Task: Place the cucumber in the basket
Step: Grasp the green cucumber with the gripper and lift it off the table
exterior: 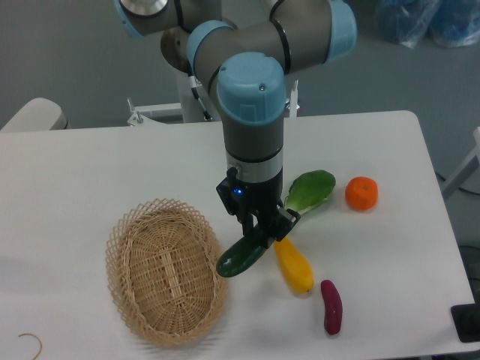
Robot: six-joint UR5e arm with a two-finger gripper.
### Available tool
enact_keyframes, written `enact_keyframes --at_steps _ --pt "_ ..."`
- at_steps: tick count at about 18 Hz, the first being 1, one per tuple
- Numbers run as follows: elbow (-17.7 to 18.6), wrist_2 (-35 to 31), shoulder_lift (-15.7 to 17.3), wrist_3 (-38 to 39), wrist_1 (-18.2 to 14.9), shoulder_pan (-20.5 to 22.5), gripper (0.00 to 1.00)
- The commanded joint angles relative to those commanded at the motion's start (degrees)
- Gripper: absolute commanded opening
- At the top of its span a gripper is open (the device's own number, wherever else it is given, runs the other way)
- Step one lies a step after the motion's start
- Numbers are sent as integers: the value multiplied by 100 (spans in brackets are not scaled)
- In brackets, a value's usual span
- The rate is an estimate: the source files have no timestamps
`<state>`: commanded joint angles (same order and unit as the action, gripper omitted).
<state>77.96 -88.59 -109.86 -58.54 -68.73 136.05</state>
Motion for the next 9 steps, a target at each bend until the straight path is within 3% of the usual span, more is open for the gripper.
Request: enact_keyframes --at_steps 6,9 --pt "219 -9 175 26 -18 -35 13" --pt "448 -9 430 88 -9 -61 14"
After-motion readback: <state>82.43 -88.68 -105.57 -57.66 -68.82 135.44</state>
